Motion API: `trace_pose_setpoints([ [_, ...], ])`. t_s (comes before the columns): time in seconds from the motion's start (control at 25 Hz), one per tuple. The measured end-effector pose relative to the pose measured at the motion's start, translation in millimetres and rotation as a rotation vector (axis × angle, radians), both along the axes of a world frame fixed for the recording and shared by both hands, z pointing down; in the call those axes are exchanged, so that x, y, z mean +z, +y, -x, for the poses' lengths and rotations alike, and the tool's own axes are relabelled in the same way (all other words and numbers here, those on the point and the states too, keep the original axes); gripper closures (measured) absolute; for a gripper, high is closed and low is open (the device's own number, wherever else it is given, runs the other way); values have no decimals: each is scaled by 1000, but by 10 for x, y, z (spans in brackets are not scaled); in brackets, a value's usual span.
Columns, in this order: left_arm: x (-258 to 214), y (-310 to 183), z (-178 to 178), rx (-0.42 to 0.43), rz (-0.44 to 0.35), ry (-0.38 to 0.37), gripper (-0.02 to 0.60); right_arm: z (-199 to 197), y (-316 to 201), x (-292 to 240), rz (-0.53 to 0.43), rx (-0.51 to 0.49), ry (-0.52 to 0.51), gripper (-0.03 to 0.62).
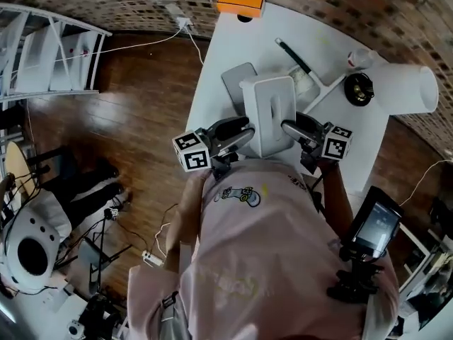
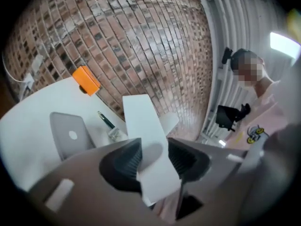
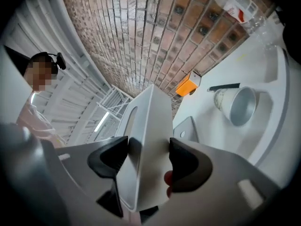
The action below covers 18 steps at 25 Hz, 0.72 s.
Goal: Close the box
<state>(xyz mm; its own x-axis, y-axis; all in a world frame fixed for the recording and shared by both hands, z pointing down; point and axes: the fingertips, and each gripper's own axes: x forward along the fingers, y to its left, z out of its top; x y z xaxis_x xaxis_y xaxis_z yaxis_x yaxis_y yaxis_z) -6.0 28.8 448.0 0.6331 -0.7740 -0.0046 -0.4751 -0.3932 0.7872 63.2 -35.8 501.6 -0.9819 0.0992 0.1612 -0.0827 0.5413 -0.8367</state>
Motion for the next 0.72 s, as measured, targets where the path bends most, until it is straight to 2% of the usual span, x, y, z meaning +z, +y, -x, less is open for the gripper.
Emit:
trace_pose_setpoints([
  [0.24,314,-174,402,-209,28,143,428,371,-172,192,-85,-127,137,313],
  [0.44,629,-200,718,-308,78,199,428,679,-192,454,-94,-201,231,316],
  [0.56,771,-186,826,-332,109,228,430,805,-206,572,-102,-238,284,318],
  [0.6,808,-184,851,-330,113,236,442,841,-216,622,-108,-250,301,318],
  [0.72,968,-180,900,-323,133,235,552,935,-255,791,-129,-287,365,318],
])
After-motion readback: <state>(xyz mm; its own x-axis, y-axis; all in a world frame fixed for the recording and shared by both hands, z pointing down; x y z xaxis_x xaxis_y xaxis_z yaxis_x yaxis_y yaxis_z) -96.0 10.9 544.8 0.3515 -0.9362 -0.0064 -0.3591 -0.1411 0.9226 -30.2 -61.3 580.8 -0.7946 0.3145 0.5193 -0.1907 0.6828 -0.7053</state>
